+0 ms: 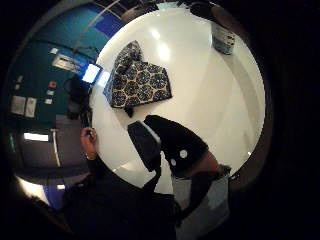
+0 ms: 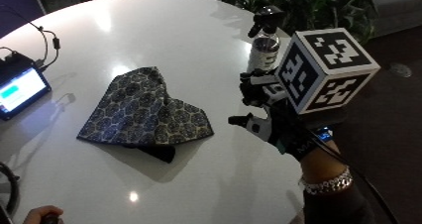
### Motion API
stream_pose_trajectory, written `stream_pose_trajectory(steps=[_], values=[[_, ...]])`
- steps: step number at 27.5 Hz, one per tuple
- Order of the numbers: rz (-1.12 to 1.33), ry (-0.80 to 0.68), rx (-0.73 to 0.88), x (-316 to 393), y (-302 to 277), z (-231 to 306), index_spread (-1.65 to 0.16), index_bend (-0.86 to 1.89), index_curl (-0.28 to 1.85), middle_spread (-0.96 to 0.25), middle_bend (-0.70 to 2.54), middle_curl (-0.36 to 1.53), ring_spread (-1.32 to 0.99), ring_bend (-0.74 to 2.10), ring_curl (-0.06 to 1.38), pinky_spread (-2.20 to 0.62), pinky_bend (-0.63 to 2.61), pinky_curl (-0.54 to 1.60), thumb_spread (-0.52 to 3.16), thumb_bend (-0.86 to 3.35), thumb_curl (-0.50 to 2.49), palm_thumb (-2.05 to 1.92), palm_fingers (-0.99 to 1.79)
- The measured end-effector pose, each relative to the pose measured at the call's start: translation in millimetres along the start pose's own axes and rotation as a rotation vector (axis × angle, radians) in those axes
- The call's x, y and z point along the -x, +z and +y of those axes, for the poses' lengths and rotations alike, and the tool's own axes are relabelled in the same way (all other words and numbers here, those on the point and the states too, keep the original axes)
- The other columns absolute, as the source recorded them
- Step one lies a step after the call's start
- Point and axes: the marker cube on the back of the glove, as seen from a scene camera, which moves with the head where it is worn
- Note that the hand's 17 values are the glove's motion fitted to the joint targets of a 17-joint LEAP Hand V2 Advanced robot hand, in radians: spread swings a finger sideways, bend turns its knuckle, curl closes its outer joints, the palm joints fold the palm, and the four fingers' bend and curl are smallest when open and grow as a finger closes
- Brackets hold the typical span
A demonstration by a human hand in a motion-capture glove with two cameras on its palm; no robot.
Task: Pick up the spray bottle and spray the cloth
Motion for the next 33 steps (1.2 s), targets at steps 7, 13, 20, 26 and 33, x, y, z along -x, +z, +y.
stream_pose_trajectory(steps=[7, 13, 20, 26, 33], values=[[0.003, 0.022, 0.009, -6, 3, 0, -0.33, 0.23, 0.17, -0.05, 0.26, 0.14, -0.03, 0.29, 0.13, 0.19, 0.27, 0.14, 0.72, 0.12, 0.09, 0.27, 0.47], [-0.010, 0.039, 0.002, -9, 4, 0, -0.38, 0.21, 0.21, -0.05, 0.25, 0.18, -0.04, 0.28, 0.16, 0.23, 0.25, 0.17, 0.89, 0.10, 0.12, 0.31, 0.48], [-0.014, 0.058, 0.005, -14, 11, -2, -0.39, 0.18, 0.25, -0.04, 0.24, 0.22, -0.04, 0.27, 0.19, 0.24, 0.21, 0.20, 1.00, 0.08, 0.15, 0.35, 0.51], [-0.058, 0.126, -0.031, -34, 17, -15, -0.39, 0.15, 0.25, -0.04, 0.23, 0.24, -0.04, 0.29, 0.21, 0.25, 0.22, 0.23, 1.06, 0.06, 0.17, 0.39, 0.55], [-0.083, 0.272, -0.079, -70, 22, -34, -0.38, 0.13, 0.25, -0.03, 0.22, 0.27, -0.04, 0.34, 0.24, 0.24, 0.25, 0.26, 1.12, 0.08, 0.20, 0.49, 0.63]])
